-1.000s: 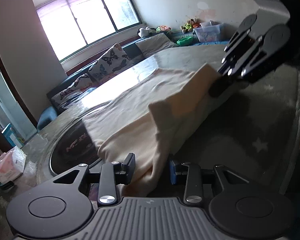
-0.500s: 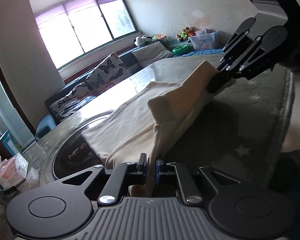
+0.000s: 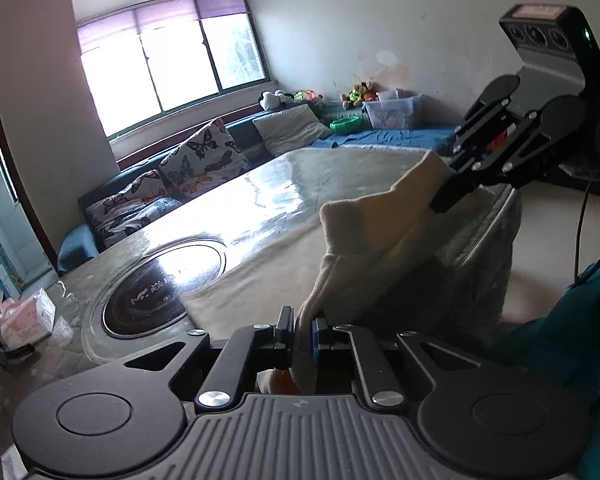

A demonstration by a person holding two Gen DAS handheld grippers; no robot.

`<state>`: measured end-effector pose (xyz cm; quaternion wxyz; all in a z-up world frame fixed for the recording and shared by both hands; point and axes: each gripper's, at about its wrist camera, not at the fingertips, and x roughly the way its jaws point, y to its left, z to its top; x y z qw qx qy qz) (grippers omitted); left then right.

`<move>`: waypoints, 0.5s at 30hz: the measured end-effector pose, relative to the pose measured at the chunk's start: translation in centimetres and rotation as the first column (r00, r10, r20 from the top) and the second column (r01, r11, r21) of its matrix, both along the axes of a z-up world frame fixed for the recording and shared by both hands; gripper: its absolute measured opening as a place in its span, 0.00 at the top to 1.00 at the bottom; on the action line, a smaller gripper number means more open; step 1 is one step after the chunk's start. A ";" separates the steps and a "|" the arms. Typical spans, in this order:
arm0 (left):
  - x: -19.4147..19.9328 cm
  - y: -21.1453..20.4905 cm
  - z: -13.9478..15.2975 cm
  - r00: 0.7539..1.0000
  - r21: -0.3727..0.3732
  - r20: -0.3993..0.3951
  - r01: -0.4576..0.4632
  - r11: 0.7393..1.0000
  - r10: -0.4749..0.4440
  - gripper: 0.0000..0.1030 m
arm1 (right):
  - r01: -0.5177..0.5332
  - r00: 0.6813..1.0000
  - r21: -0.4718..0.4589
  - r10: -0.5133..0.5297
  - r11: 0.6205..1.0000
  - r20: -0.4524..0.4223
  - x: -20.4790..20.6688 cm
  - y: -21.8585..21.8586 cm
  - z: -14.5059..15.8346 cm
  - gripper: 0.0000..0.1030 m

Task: Fold clothes
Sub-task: 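Grasp the cream sweatshirt edge with both grippers and lift it, then fold the lifted edge over the sweatshirt body and open both grippers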

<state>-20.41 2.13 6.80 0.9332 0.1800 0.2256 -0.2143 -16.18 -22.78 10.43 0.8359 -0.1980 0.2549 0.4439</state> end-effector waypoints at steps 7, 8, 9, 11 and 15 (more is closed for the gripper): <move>3.0 0.3 0.2 0.999 -0.017 0.016 -0.033 0.999 0.034 0.91 | 0.019 1.000 0.006 -0.019 1.000 0.006 1.9 0.6 0.7 0.92; 3.7 0.5 0.3 0.999 -0.015 0.022 -0.037 0.999 0.038 0.91 | 0.022 1.000 0.003 -0.022 1.000 0.009 2.4 0.7 0.8 0.92; 4.5 0.5 0.3 0.999 -0.015 0.025 -0.041 0.999 0.041 0.91 | 0.027 1.000 0.001 -0.027 1.000 0.012 3.2 0.9 0.9 0.92; 6.4 0.5 0.2 0.998 -0.014 0.030 -0.049 0.999 0.049 0.91 | 0.037 0.999 -0.003 -0.037 0.999 0.018 4.8 1.3 1.2 0.92; 11.1 0.5 -0.3 0.996 -0.004 0.006 -0.084 0.996 0.084 0.91 | 0.058 0.998 -0.020 -0.058 0.998 0.018 9.1 2.4 0.9 0.92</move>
